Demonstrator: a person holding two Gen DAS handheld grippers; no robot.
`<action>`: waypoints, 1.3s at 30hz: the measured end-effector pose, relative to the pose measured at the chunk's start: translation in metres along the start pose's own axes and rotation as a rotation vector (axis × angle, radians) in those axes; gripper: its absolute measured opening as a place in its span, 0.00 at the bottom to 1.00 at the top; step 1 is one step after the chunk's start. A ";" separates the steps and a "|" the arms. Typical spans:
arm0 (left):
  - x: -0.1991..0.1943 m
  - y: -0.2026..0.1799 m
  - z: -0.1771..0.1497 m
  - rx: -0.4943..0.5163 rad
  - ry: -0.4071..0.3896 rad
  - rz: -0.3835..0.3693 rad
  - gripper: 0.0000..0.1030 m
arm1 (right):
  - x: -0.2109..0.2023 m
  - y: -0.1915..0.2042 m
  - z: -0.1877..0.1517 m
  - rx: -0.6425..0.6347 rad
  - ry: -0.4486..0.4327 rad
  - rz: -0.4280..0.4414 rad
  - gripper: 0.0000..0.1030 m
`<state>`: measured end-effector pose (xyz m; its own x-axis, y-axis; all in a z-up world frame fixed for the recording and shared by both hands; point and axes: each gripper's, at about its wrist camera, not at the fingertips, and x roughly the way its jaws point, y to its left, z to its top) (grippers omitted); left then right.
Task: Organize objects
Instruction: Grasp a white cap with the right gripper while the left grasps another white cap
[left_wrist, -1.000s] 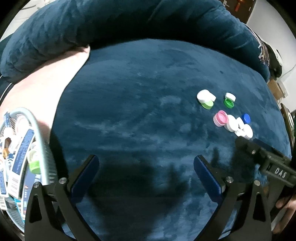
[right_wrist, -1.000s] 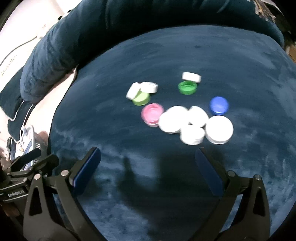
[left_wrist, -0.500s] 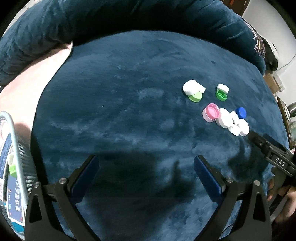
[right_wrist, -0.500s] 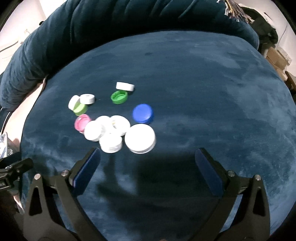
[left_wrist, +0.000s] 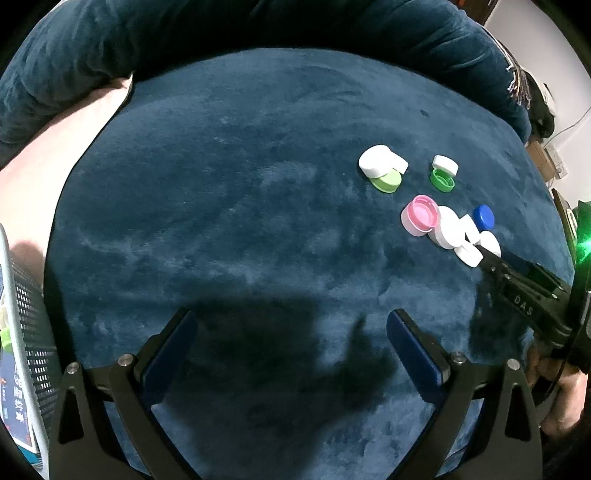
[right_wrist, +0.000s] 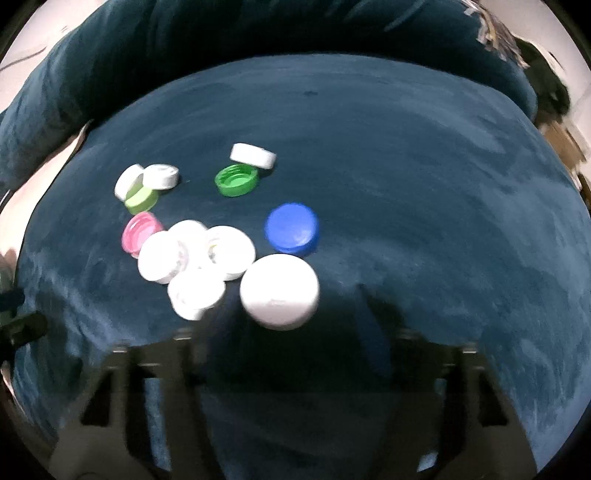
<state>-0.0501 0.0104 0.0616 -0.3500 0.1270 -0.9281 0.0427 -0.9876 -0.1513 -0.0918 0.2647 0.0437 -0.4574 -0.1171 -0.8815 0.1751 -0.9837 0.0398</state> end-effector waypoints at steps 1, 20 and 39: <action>0.000 0.000 0.001 0.001 0.001 0.000 0.99 | -0.001 0.002 0.000 -0.015 -0.001 0.001 0.40; 0.003 -0.046 0.001 0.127 -0.095 -0.085 0.99 | -0.024 -0.012 -0.006 0.128 0.009 0.187 0.40; 0.002 -0.060 0.004 0.134 -0.156 -0.149 0.29 | -0.033 -0.009 -0.008 0.141 0.004 0.198 0.40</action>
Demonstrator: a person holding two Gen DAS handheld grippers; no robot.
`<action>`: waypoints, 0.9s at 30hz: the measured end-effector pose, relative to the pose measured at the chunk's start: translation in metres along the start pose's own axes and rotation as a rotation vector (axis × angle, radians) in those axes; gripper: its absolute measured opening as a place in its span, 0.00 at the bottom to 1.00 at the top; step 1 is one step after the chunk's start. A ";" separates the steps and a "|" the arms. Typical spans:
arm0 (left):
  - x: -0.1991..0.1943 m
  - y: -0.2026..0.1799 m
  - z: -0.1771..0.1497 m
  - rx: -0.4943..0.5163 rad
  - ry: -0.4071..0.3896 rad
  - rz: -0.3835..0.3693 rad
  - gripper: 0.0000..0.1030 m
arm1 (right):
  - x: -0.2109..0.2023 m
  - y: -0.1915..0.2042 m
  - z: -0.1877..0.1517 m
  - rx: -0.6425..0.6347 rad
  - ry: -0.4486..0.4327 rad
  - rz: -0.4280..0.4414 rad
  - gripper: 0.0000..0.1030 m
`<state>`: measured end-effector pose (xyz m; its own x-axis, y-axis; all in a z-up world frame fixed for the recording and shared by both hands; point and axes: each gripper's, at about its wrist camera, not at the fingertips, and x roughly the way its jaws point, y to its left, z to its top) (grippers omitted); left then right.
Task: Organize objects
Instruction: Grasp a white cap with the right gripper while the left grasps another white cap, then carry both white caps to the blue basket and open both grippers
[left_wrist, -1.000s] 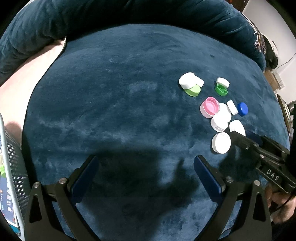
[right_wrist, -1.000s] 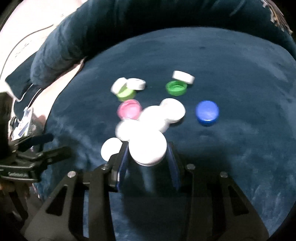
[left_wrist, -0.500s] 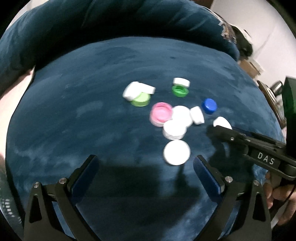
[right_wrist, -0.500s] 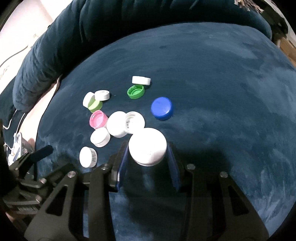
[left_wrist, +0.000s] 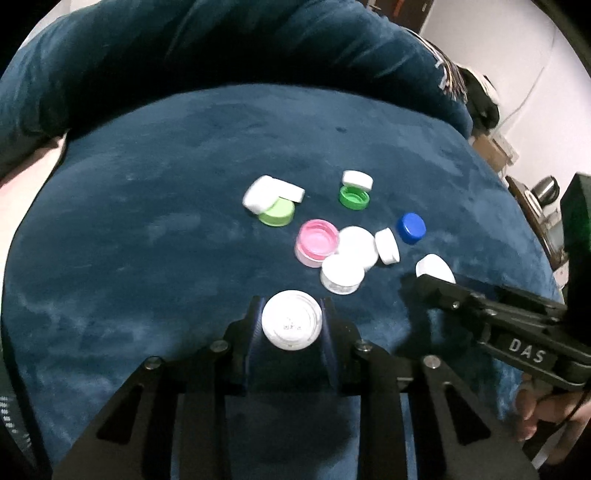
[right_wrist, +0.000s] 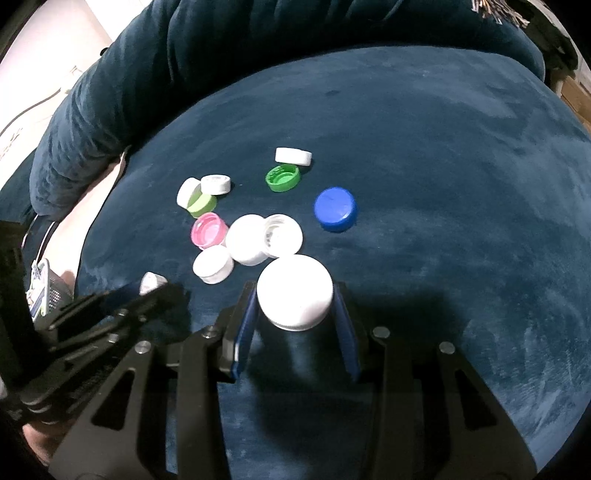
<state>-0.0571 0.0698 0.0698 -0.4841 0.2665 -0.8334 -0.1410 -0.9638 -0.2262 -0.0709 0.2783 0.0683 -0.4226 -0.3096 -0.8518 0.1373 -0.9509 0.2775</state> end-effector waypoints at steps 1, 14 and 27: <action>-0.004 0.003 0.000 -0.008 -0.004 0.005 0.29 | 0.000 0.003 0.000 -0.005 -0.001 0.002 0.40; -0.076 0.070 -0.012 -0.066 -0.087 0.151 0.29 | -0.003 0.081 0.005 -0.121 -0.014 0.082 0.40; -0.181 0.202 -0.054 -0.323 -0.210 0.319 0.29 | 0.002 0.229 -0.009 -0.330 0.006 0.252 0.40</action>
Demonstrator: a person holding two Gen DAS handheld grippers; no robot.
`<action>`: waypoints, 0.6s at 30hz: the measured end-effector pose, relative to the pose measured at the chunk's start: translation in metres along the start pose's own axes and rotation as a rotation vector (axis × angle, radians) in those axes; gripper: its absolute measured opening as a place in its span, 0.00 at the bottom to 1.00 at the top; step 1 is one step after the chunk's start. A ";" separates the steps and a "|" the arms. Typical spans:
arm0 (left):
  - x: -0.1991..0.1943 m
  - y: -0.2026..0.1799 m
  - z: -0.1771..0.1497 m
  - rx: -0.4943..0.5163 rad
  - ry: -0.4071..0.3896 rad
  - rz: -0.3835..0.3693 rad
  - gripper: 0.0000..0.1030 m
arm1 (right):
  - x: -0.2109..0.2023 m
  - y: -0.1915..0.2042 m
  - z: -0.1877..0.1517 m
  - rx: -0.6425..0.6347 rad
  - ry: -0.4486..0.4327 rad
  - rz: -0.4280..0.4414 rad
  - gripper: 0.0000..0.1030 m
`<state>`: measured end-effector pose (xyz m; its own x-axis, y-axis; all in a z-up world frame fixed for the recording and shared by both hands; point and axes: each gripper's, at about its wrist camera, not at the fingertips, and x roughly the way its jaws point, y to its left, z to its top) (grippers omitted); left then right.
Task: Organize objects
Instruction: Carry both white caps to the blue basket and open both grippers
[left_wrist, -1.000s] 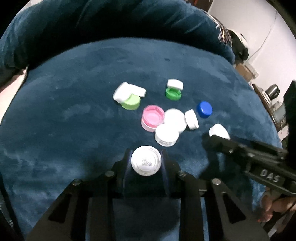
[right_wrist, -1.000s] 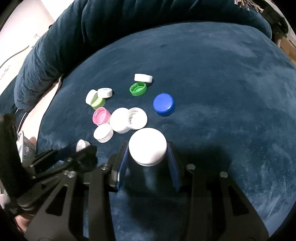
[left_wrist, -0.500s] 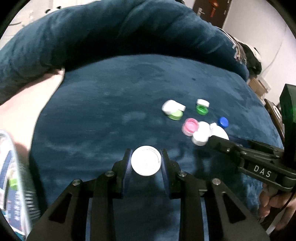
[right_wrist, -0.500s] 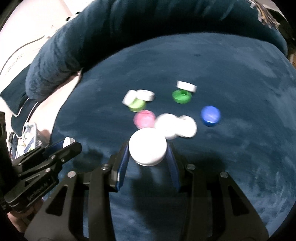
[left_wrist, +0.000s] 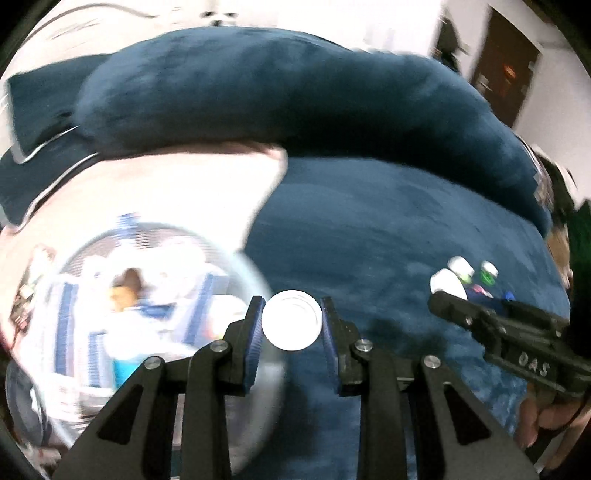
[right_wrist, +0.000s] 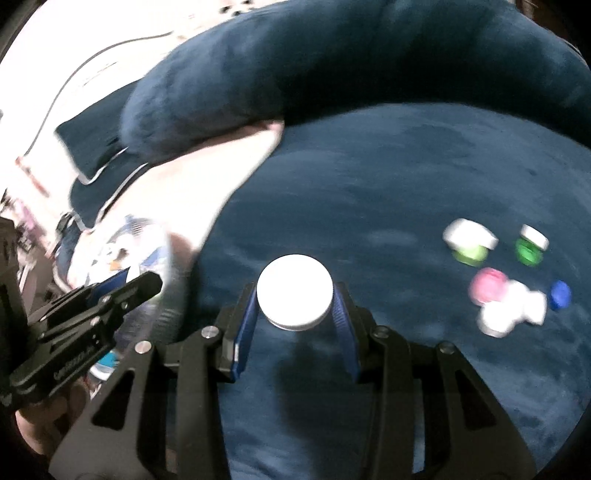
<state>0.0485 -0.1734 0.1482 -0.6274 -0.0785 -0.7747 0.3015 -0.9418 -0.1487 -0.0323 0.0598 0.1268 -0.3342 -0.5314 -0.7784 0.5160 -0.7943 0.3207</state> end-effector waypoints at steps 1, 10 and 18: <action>-0.005 0.014 0.001 -0.027 -0.008 0.020 0.29 | 0.004 0.014 0.002 -0.023 0.002 0.020 0.40; -0.022 0.087 -0.006 -0.170 -0.030 0.127 0.29 | 0.030 0.112 0.005 -0.159 0.035 0.209 0.41; -0.027 0.092 -0.005 -0.206 -0.035 0.192 0.90 | 0.034 0.086 0.005 -0.020 0.049 0.284 0.75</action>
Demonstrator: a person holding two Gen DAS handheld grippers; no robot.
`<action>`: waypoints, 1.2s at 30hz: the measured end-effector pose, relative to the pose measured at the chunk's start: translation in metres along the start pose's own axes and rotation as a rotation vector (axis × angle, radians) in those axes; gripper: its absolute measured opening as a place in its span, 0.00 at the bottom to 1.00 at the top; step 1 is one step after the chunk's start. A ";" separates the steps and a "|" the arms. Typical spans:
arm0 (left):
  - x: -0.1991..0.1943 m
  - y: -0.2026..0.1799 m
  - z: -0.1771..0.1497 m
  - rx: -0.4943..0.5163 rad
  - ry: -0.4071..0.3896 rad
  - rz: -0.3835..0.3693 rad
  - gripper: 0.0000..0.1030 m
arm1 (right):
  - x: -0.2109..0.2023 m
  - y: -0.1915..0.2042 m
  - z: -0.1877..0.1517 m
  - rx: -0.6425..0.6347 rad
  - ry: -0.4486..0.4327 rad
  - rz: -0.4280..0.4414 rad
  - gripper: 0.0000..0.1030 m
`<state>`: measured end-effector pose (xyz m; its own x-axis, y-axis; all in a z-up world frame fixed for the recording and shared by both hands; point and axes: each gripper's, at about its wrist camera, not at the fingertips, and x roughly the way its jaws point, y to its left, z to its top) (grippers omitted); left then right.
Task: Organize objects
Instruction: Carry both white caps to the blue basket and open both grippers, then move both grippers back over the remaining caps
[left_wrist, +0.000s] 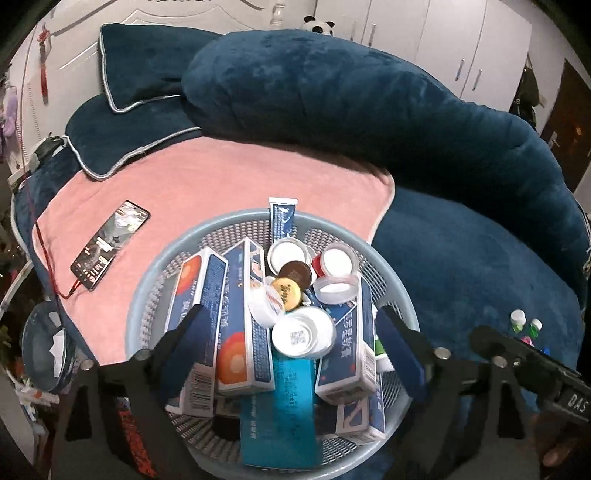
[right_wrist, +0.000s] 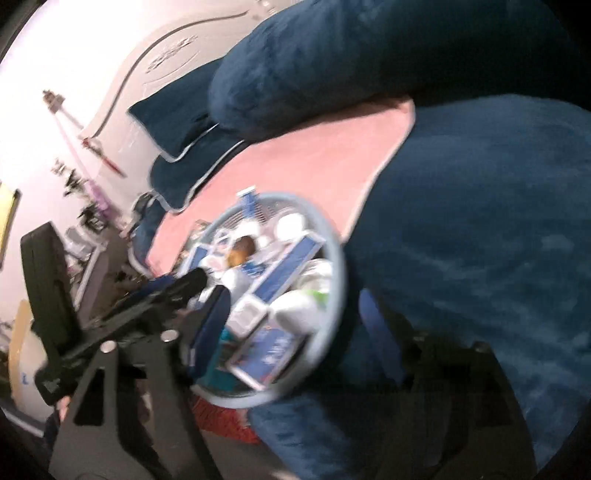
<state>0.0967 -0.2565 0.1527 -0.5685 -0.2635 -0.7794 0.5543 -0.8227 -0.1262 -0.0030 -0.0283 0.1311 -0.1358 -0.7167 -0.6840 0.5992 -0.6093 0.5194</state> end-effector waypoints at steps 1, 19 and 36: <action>-0.001 0.000 -0.002 0.006 0.005 0.009 0.91 | -0.004 -0.006 0.000 0.006 -0.008 -0.030 0.76; -0.004 -0.040 -0.007 0.098 0.023 0.035 1.00 | -0.027 -0.033 -0.004 -0.052 -0.017 -0.321 1.00; 0.011 -0.112 -0.022 0.228 0.097 -0.058 1.00 | -0.065 -0.087 -0.021 0.036 -0.023 -0.390 1.00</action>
<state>0.0416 -0.1558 0.1446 -0.5284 -0.1724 -0.8313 0.3653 -0.9301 -0.0393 -0.0297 0.0780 0.1200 -0.3659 -0.4364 -0.8220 0.4715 -0.8484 0.2406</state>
